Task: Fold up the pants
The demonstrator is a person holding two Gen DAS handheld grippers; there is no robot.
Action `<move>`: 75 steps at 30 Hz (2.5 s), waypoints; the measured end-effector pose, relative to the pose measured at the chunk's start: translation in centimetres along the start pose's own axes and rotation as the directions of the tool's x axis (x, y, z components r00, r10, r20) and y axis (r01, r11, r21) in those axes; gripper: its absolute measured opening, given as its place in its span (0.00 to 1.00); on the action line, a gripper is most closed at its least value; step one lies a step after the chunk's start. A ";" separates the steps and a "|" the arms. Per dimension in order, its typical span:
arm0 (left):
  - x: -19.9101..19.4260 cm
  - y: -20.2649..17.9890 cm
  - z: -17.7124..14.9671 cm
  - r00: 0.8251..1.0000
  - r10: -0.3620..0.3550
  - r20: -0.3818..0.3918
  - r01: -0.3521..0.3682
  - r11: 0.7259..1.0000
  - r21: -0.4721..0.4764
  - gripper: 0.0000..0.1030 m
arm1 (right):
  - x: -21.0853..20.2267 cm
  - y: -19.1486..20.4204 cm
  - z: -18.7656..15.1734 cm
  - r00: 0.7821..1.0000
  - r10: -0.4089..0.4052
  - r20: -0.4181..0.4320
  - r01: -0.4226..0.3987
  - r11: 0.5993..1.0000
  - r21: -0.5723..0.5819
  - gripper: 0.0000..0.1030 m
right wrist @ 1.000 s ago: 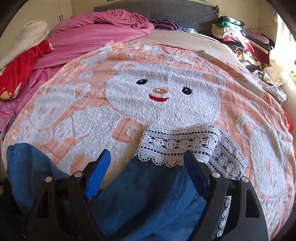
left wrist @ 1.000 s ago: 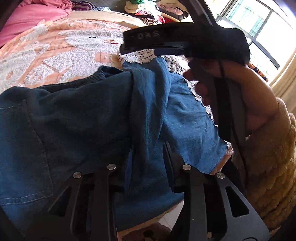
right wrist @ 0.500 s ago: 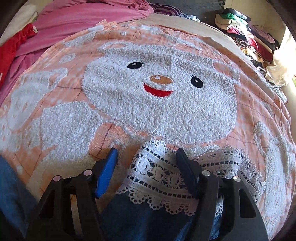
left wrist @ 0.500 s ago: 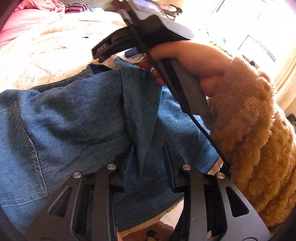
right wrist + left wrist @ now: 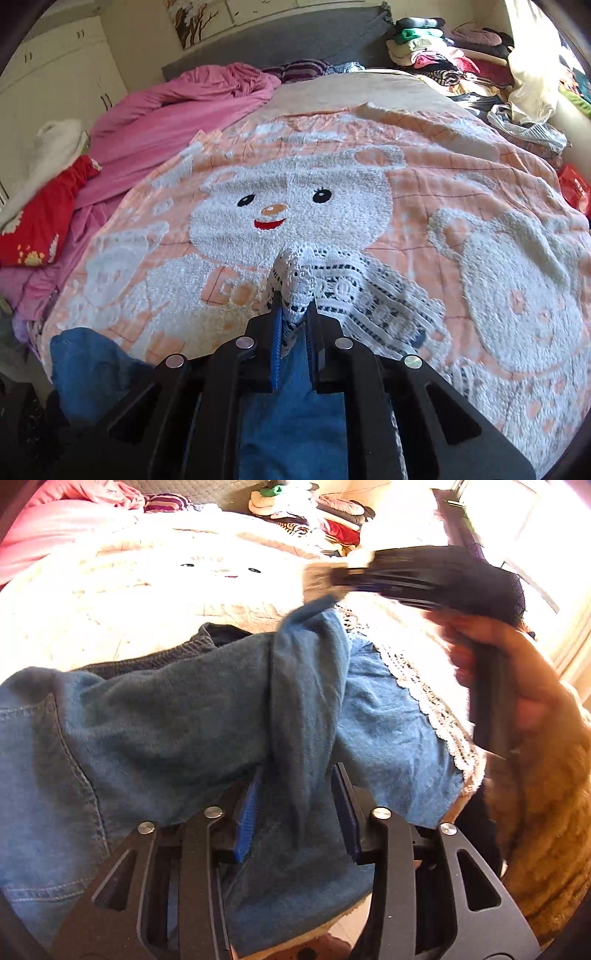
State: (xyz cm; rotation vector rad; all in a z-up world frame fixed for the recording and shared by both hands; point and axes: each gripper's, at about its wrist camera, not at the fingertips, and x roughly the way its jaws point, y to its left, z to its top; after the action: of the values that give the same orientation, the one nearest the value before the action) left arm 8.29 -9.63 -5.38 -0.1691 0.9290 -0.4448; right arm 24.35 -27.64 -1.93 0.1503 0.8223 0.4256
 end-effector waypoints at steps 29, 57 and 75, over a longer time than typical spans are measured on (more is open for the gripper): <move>0.5 -3.5 -0.8 0.998 0.070 -0.003 -0.066 0.957 0.283 0.02 | -12.2 -9.0 -15.9 1.000 0.017 -0.004 -0.015 0.927 0.374 0.10; 0.0 -4.6 -4.8 0.995 0.003 -0.101 0.030 0.946 0.324 0.14 | -16.1 -7.5 -18.2 0.987 -0.154 -0.042 0.159 0.936 0.315 0.24; -1.5 -4.2 -5.4 0.992 -0.040 -0.118 0.072 0.959 0.275 0.29 | -8.9 -3.3 -18.9 0.987 -0.027 -0.159 0.052 0.987 0.151 0.32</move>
State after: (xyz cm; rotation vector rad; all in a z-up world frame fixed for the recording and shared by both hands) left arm 1.94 -12.44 -6.12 0.0881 0.9612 -0.6382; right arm 6.04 -35.03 -9.63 0.2467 1.0119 0.3387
